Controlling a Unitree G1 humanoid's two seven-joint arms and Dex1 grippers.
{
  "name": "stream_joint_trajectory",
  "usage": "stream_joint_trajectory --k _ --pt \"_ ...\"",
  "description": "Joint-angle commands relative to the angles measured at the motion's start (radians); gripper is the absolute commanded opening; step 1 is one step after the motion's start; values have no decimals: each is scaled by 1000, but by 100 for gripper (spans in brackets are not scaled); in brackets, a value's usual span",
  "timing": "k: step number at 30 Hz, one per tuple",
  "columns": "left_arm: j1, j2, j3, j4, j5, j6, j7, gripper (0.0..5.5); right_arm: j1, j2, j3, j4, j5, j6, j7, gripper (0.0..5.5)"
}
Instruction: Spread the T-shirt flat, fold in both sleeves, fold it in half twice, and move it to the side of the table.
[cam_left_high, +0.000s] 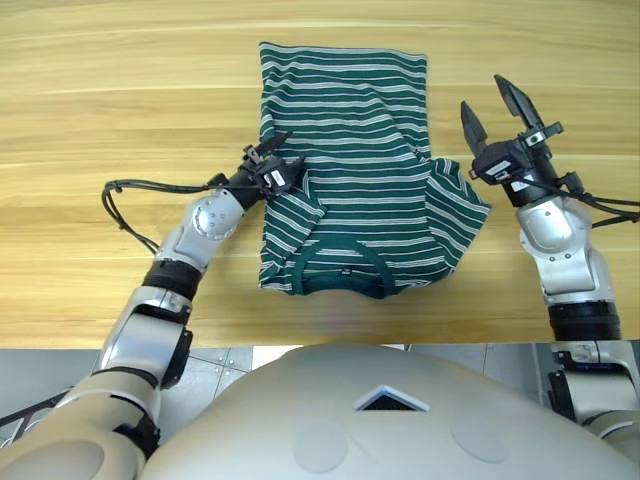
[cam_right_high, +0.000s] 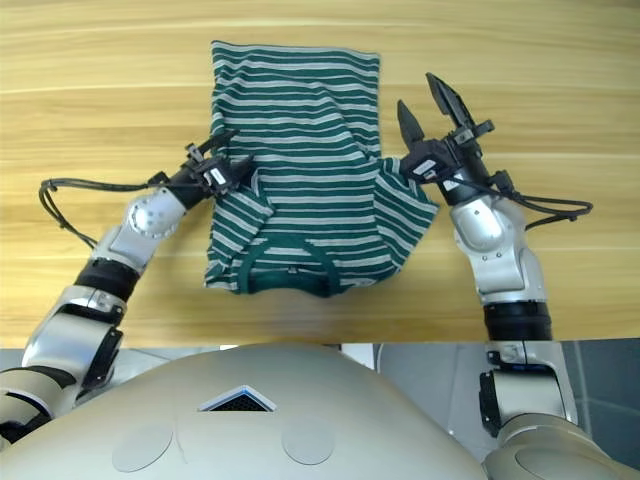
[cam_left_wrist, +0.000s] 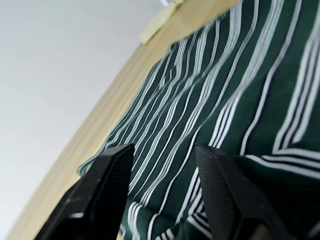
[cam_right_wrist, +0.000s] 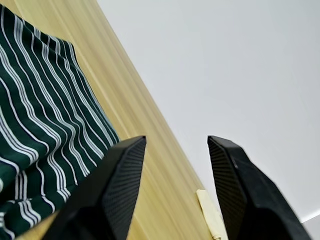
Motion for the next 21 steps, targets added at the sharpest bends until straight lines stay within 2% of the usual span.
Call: stream_joint_trajectory --k 1,4,9,13,16,21 --pt "135 99 2 47 27 31 -9 227 125 -90 3 -32 -41 -36 61 230" --pt "205 101 29 -30 -13 36 7 227 259 -167 -31 -82 -71 -56 99 230" --pt "295 69 57 -188 -65 74 26 227 569 -228 -210 -245 -101 -24 144 230" --pt "291 49 91 -267 -90 102 48 227 677 -234 -181 -293 -117 -3 223 230" --pt "287 39 127 -326 -92 120 81 227 619 -217 -115 -214 -162 26 246 230" --pt "317 16 176 -468 -103 120 124 227 357 -135 -24 -14 -211 99 165 230"
